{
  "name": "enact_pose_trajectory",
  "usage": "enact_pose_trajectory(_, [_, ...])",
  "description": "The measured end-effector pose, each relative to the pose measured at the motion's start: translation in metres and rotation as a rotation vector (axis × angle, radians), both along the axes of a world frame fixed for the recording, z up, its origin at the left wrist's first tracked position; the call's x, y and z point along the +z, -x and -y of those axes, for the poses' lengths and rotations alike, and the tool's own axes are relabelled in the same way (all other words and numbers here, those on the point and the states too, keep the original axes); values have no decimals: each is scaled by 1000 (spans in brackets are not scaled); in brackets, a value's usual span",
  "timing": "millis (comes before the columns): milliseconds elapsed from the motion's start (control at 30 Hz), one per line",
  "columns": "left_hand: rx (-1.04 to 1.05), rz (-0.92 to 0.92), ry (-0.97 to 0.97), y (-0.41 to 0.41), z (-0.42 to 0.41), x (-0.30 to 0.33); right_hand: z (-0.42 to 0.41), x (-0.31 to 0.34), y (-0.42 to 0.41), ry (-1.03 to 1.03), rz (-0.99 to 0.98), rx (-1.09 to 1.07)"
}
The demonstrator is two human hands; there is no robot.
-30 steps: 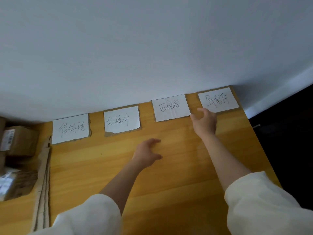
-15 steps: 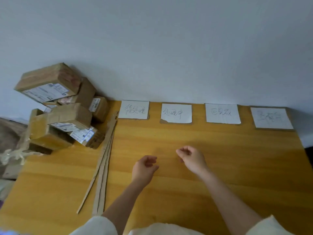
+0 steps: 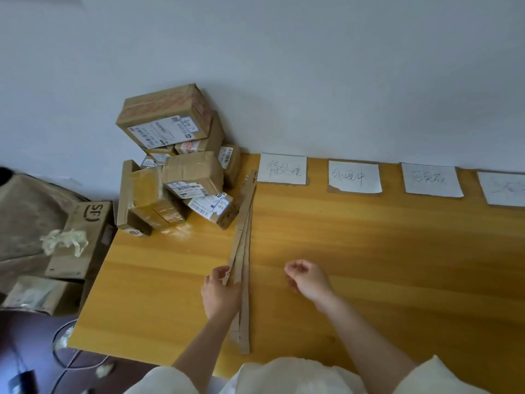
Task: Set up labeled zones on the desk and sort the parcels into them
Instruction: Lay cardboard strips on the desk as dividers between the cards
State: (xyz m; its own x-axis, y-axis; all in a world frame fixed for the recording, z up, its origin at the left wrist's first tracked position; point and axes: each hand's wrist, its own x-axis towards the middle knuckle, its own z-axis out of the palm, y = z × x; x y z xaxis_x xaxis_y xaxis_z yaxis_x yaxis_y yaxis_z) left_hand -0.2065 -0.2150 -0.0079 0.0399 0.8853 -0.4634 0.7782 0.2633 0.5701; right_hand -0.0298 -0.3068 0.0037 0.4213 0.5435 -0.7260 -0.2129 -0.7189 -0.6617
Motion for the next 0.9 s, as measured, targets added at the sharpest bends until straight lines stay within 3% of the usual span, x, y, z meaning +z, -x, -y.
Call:
enact_pose_trajectory(500, [-267,38,172,17,-58,-20,-76,-20,71,161,10,15])
enact_pose_trajectory(900, [-179,199,332,30,-68,-26,-109,-27,93,215,172,93])
